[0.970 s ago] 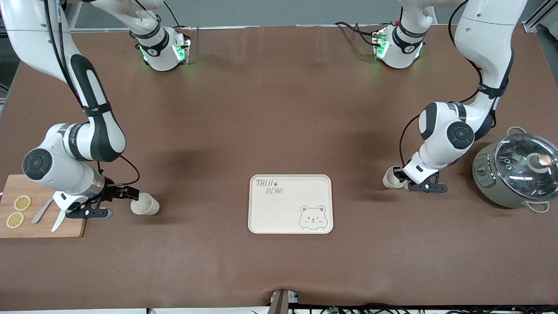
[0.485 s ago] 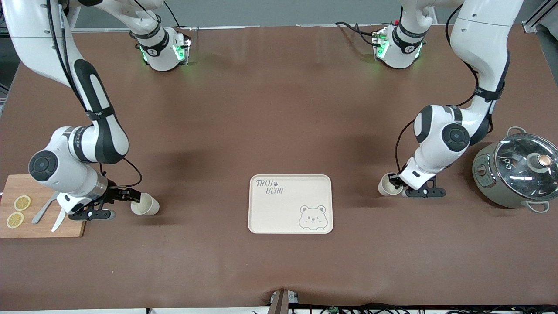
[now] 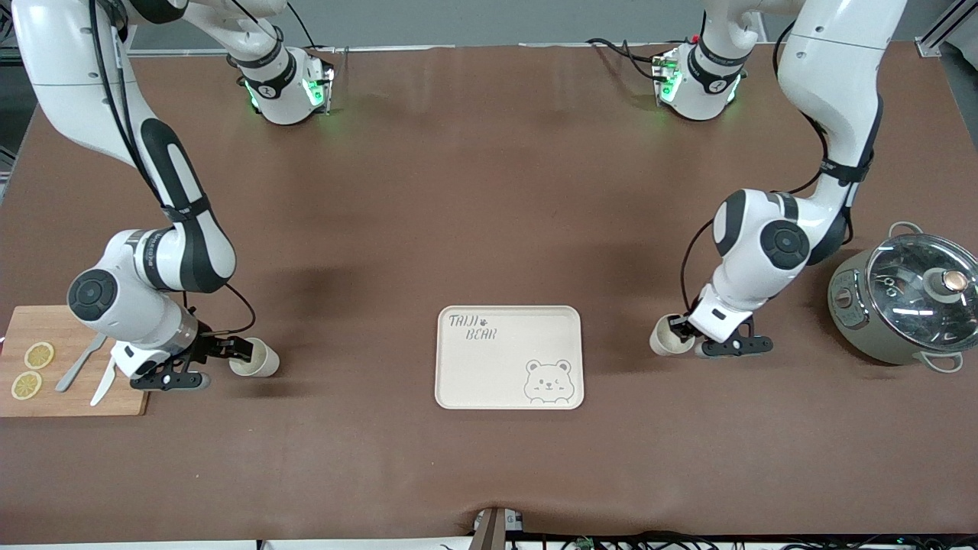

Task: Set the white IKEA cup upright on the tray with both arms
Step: 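Lift the cup with the left gripper while the right gripper grasps its cup, then place the left gripper's cup on the tray while the right gripper carries its cup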

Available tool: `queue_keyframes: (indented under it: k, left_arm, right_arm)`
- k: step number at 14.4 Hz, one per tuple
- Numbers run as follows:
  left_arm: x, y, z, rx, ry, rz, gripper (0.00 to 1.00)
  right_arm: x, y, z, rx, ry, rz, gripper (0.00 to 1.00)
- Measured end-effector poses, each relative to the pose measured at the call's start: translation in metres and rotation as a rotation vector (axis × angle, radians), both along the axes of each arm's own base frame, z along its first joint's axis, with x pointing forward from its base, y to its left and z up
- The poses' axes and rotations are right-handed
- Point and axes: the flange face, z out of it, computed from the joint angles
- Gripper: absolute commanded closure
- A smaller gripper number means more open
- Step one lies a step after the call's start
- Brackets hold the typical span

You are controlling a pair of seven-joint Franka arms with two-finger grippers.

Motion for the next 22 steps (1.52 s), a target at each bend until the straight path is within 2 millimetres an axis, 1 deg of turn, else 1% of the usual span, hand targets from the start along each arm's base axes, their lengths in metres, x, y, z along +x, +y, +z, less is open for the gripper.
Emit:
queue_keyframes:
  k: [1, 2, 3, 6, 7, 8, 10, 12, 13, 14, 15, 17, 19, 20, 22]
  left_arm:
    - [-0.001, -0.017, 0.005, -0.010, -0.008, 0.013, 1.00]
    - [-0.002, -0.028, 0.009, -0.017, -0.014, 0.019, 1.00]
    - [-0.002, -0.034, 0.011, -0.021, -0.016, 0.027, 1.00]
    - [-0.002, -0.036, 0.009, -0.033, -0.009, 0.088, 1.00]
    - [-0.003, -0.039, 0.007, -0.038, -0.003, 0.119, 1.00]
    - [-0.003, -0.045, 0.005, -0.047, 0.002, 0.155, 1.00]
    - [0.000, -0.069, 0.000, -0.066, 0.014, 0.218, 1.00]
    - [0.006, -0.092, -0.005, -0.044, 0.080, 0.233, 1.00]
    - [0.011, -0.099, -0.004, -0.023, 0.125, 0.232, 1.00]
    - [0.019, -0.103, -0.001, -0.005, 0.162, 0.233, 1.00]
    - [0.027, -0.105, 0.003, 0.007, 0.186, 0.236, 1.00]
    - [0.039, -0.109, 0.002, 0.013, 0.205, 0.257, 1.00]
    - [0.047, -0.112, -0.004, 0.007, 0.203, 0.286, 1.00]
    - [0.051, -0.114, -0.005, 0.002, 0.198, 0.297, 1.00]
    - [0.057, -0.119, -0.001, -0.010, 0.183, 0.307, 1.00]
  right_arm:
    - [0.000, 0.000, -0.003, 0.000, 0.000, 0.000, 0.00]
    - [0.000, 0.000, -0.006, 0.000, 0.001, 0.000, 0.00]
    - [0.000, 0.001, -0.011, 0.000, -0.003, 0.001, 0.00]
    - [-0.002, 0.004, -0.026, 0.000, -0.012, 0.006, 0.00]
    - [-0.002, 0.006, -0.029, 0.000, -0.010, 0.008, 0.00]
    - [-0.002, 0.007, -0.029, 0.000, -0.009, 0.010, 0.00]
    - [-0.002, 0.009, -0.029, 0.000, -0.010, 0.011, 0.00]
    - [-0.002, 0.009, -0.029, 0.000, -0.010, 0.011, 0.32]
    - [-0.002, 0.009, -0.029, 0.000, -0.010, 0.011, 0.43]
    - [-0.002, 0.009, -0.029, 0.001, -0.010, 0.011, 0.47]
    - [-0.002, 0.009, -0.028, 0.001, -0.005, 0.010, 0.49]
    - [-0.002, 0.009, -0.023, 0.002, 0.012, 0.008, 0.49]
    - [-0.001, 0.010, -0.017, 0.003, 0.020, 0.009, 0.50]
    - [-0.001, 0.010, -0.015, 0.004, 0.020, 0.009, 0.57]
    - [-0.001, 0.010, -0.012, 0.004, 0.019, 0.009, 0.75]
